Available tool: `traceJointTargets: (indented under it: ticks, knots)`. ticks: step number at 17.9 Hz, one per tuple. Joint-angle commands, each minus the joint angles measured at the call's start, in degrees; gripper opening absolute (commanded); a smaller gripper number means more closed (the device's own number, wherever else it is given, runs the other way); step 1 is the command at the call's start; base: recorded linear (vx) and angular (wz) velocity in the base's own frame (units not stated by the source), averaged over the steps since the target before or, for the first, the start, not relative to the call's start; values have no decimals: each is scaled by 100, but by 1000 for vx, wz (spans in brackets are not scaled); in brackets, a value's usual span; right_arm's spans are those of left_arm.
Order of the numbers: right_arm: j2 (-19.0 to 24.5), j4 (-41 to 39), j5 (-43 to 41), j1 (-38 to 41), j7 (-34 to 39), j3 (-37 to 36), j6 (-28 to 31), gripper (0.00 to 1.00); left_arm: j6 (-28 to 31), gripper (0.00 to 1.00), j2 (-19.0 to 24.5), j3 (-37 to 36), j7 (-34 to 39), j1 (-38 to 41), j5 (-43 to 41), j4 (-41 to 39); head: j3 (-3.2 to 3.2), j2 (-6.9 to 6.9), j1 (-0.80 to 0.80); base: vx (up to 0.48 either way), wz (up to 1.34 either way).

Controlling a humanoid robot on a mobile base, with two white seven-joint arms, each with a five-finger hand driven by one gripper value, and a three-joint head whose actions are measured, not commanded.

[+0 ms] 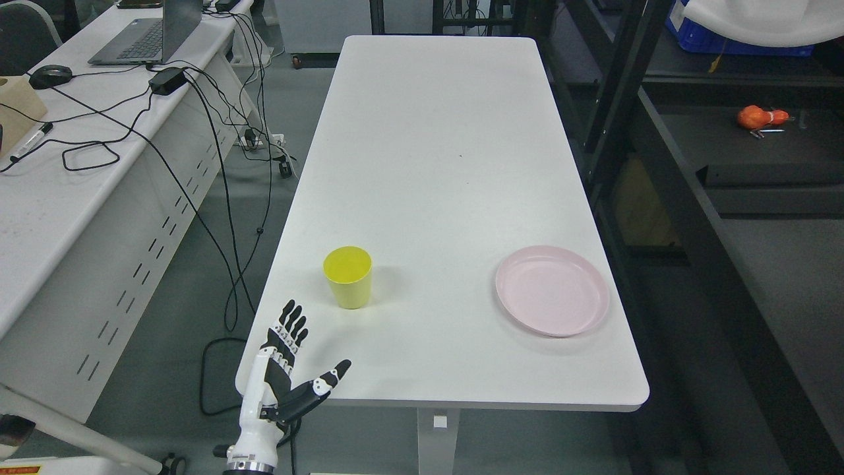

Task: Place yellow IKEA cup on middle right shelf
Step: 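Reach the left hand forward toward the yellow cup on the table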

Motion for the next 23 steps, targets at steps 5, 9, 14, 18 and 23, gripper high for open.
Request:
traceJointTargets:
  ticks: [5,9,14,18,23]
  knots:
    - [-100,0,-141,79,1,97,0,99,4,99,54,113,-2,64,0,-46,0,0,0,0,0]
    - [-100,0,-141,79,1,97,0,99,-5,99,45,174,-2,91,0,-29,0,0,0,0,0]
    - [-100,0,-141,79,1,97,0,99,162,99,-34,394,-2,-269,9,392,0,0,0,0,0]
    - [-100,0,-141,79,1,97,-9,99,249,99,-131,403,-2,-778,17,858,0,0,0,0,0]
    - [-100,0,-141,79,1,97,0,99,442,99,-136,342,-20,-1323,359,1385,0,0,0,0,0]
